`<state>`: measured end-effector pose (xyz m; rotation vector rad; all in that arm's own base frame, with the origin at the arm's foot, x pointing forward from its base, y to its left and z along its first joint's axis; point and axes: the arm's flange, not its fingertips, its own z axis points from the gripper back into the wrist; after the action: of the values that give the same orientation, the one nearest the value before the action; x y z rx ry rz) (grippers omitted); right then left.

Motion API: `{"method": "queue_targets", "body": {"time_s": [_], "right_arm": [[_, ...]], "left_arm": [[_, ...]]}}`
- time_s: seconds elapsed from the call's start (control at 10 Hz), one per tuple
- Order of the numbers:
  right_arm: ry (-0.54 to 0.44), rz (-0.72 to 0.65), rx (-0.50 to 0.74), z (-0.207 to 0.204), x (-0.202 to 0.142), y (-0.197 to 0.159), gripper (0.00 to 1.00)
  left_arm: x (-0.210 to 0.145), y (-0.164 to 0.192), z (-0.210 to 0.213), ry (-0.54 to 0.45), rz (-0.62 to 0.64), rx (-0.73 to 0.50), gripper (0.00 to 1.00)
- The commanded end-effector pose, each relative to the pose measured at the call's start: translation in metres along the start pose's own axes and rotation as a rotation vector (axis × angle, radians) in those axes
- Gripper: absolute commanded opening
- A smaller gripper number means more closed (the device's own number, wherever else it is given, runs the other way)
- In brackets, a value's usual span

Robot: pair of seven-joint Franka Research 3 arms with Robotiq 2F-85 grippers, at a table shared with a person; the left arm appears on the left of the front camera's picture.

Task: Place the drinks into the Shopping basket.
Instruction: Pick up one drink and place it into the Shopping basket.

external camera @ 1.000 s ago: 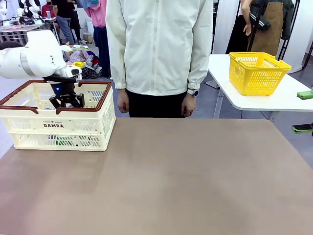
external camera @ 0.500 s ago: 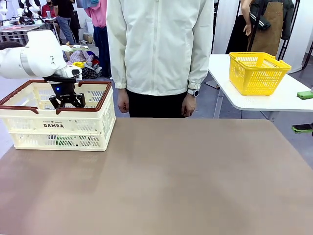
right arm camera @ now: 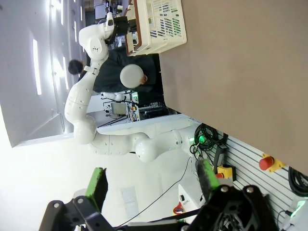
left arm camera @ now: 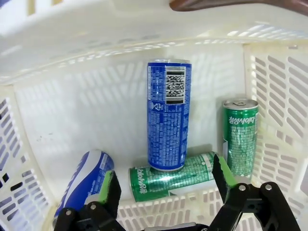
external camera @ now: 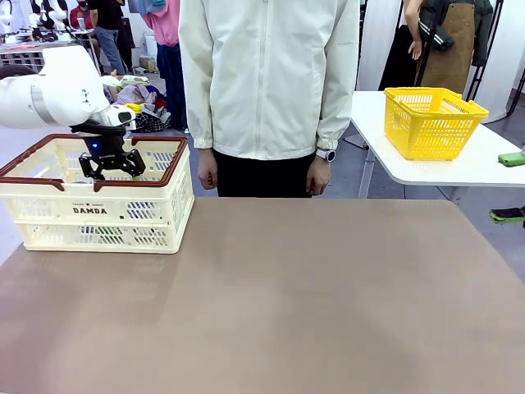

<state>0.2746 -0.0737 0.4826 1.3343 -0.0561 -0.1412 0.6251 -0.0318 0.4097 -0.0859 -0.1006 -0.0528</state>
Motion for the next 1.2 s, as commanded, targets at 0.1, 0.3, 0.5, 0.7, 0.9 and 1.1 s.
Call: {"method": "queue_targets", "body": {"time_s": [0.1,0.3,0.5,0.7,0.9,1.1], "right_arm": [[0.005,-0.001,0.008,0.002,0.0,0.004,1.0],[0.005,-0.001,0.008,0.002,0.0,0.004,1.0],[0.005,-0.001,0.008,0.002,0.0,0.004,1.0],[0.005,-0.001,0.008,0.002,0.0,0.004,1.0],[0.005,-0.001,0.008,0.002,0.0,0.004,1.0],[0.005,-0.001,0.008,0.002,0.0,0.004,1.0]], "left_arm": [[-0.011,0.001,0.021,-0.046,-0.036,-0.013,1.0],[-0.03,-0.001,0.079,-0.082,-0.094,-0.05,1.0],[-0.061,0.007,0.139,0.056,-0.125,-0.161,1.0],[-0.114,0.022,0.182,0.057,-0.169,-0.181,1.0],[-0.18,0.04,0.2,0.018,-0.166,-0.202,1.0],[-0.229,0.088,0.205,-0.05,-0.265,-0.432,1.0]]}}
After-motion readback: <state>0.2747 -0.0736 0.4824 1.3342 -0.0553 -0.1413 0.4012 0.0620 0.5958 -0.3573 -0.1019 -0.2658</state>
